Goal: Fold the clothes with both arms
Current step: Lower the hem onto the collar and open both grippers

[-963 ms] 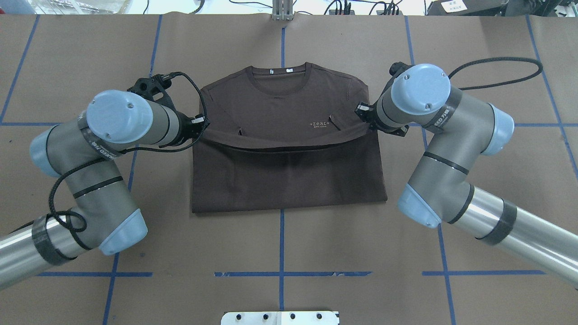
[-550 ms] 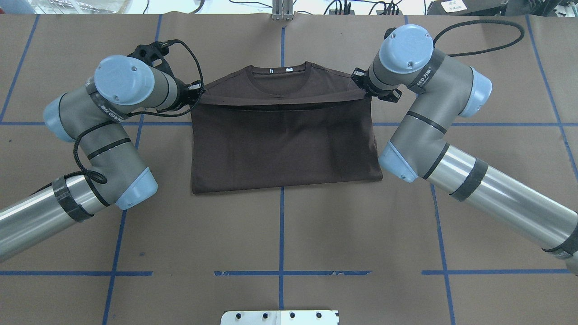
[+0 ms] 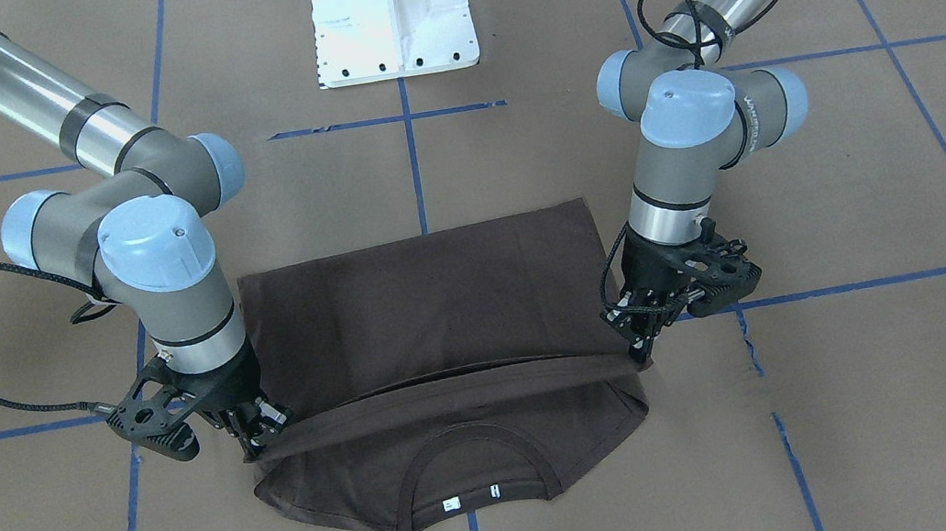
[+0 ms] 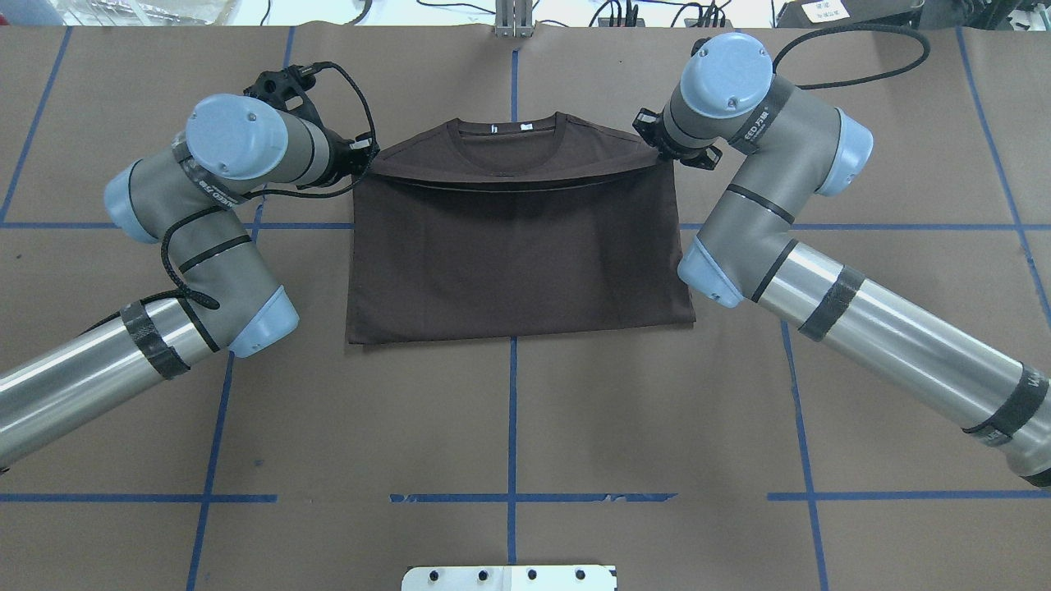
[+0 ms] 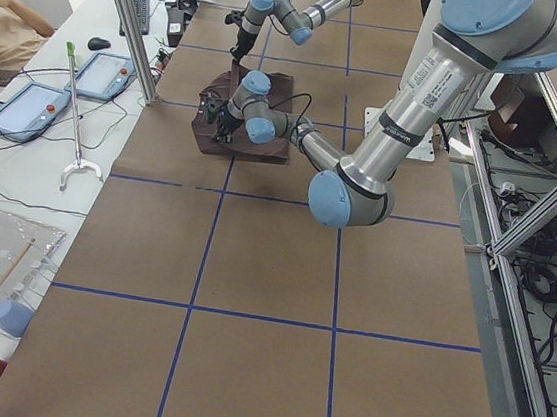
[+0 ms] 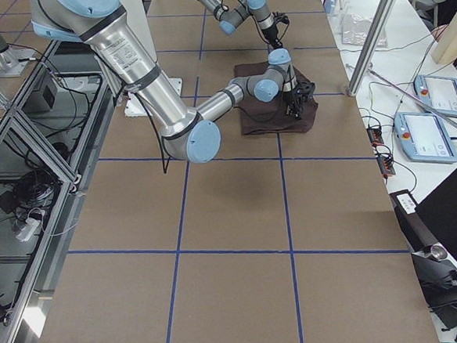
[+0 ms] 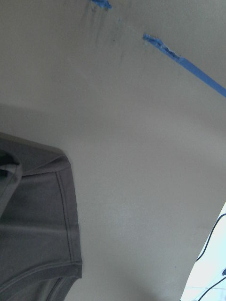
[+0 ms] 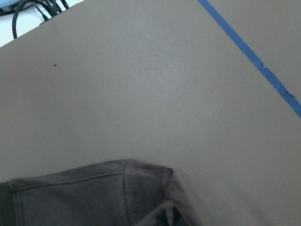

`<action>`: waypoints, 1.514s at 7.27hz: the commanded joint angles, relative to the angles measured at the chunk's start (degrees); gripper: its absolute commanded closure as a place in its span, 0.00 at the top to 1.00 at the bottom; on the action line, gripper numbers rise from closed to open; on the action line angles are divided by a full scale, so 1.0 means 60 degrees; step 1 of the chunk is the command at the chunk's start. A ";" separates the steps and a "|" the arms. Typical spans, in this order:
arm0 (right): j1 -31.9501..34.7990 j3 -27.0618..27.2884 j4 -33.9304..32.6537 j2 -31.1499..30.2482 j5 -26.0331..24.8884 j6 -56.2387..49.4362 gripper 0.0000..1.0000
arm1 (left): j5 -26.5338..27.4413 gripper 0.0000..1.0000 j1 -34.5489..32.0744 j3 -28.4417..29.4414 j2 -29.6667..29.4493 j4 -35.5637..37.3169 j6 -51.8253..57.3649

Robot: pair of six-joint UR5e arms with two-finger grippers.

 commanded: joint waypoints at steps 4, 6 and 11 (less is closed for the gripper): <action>0.0062 0.0470 0.0021 0.0029 -0.0076 0.0107 0.52 | -0.0101 0.52 -0.0257 0.0323 0.0059 -0.1401 0.0001; -0.0285 0.2662 -0.0126 -0.1618 0.0128 0.0267 0.59 | -0.0713 0.55 -0.0273 -0.0538 0.0817 -0.1433 -0.0087; -0.2442 0.4329 0.0021 -0.3694 -0.0823 0.3022 0.66 | -0.0688 0.58 -0.0229 -0.0732 0.0865 -0.1433 -0.0087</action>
